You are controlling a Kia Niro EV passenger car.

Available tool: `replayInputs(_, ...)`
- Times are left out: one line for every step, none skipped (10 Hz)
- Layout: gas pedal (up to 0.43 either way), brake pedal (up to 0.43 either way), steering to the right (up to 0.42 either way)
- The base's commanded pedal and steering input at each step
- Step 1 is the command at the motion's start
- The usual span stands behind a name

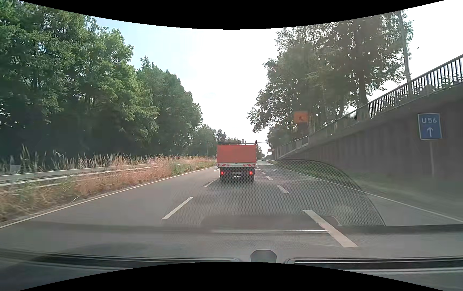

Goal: Follow the waypoints while adhering to traffic rules and regulations

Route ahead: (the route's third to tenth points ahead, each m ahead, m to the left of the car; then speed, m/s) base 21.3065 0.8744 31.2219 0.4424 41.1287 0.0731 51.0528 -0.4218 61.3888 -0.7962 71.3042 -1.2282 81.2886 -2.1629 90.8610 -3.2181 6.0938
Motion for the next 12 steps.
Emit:
replayInputs(0.098, 0.000, -0.003)
replayInputs(0.098, 0.000, -0.004)
replayInputs(0.098, 0.000, -0.004)
replayInputs(0.098, 0.000, -0.004)
replayInputs(0.098, 0.000, -0.004)
replayInputs(0.098, 0.000, -0.004)
replayInputs(0.098, 0.000, -0.003)
replayInputs(0.098, 0.000, -0.002)
replayInputs(0.098, 0.000, -0.002)
replayInputs(0.098, 0.000, -0.002)
replayInputs(0.098, 0.000, -0.002)
replayInputs(0.087, 0.000, -0.002)
